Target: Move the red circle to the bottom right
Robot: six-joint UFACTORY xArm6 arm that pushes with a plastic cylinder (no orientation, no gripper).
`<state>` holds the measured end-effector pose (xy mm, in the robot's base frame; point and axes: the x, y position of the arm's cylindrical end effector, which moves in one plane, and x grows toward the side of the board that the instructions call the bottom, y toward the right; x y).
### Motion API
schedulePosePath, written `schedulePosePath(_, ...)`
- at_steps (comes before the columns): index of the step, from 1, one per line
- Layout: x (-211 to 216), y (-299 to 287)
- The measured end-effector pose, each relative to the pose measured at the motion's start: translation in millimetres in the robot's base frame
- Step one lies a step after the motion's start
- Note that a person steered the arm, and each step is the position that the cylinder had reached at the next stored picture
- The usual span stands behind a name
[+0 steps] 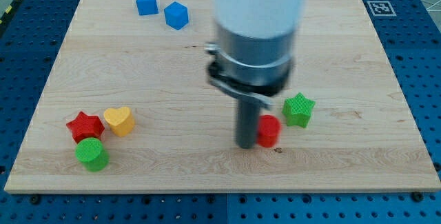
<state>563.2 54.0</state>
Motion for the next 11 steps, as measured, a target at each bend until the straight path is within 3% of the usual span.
schedulePosePath(1,7,44)
schedulePosePath(3,-13,-32)
schedulePosePath(5,-24,30)
schedulePosePath(9,10,153)
schedulePosePath(11,-19,150)
